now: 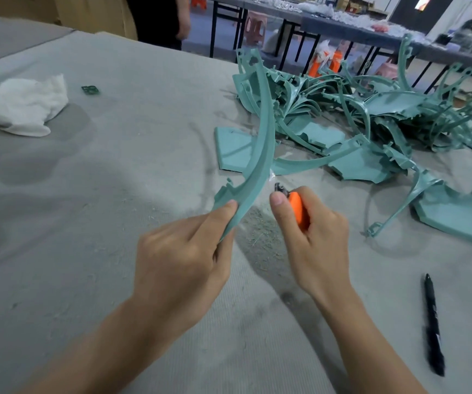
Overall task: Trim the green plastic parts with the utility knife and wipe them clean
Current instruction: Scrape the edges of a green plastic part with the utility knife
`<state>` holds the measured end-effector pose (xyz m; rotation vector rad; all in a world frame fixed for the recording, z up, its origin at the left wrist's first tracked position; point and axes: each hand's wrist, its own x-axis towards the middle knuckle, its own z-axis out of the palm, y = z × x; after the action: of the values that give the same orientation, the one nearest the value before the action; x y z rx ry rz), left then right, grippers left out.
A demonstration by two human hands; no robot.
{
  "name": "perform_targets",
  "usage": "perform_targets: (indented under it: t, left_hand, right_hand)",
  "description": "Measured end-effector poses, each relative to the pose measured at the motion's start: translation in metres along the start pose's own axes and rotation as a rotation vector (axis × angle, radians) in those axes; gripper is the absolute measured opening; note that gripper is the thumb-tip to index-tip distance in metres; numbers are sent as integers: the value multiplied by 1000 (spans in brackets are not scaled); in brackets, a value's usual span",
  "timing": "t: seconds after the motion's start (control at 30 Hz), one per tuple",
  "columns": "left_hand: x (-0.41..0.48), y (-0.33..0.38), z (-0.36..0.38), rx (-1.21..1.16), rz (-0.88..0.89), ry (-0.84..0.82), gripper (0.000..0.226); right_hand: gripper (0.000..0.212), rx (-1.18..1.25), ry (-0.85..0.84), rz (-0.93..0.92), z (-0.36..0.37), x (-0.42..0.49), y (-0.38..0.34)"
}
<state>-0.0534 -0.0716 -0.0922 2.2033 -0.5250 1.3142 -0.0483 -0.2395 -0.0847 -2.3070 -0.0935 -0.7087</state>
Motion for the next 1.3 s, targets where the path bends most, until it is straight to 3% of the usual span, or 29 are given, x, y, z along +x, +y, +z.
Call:
perform_targets:
  t: [0.1,0.23,0.3,0.5,0.63,1.03,1.3]
  left_hand:
    - [0,-1,0,4,-3,7,17]
    - [4,-3,-2,19,11,40,24]
    - [5,-3,-2,-1,-2,44,32]
    - [3,-1,-3,9,-18,46,22]
    - [5,0,-4,-45,-48,56,36]
    - [8,2,-4,-19,-73,33,20]
    - [10,3,-5,-19,-95,0,23]
  right_hand:
    - [50,66,22,-66,-4,-3,-2]
    - [52,119,-83,-169,6,-17,-17]
    - [54,117,-107,-160,9,-18,-20]
    - [53,141,-109,-98,8,-15,-16]
    - [54,181,-130,-149,10,-18,-19]
    - [47,115,-42,-87,15,-13,-22]
    - [47,57,-4,-54,14,-8,-21]
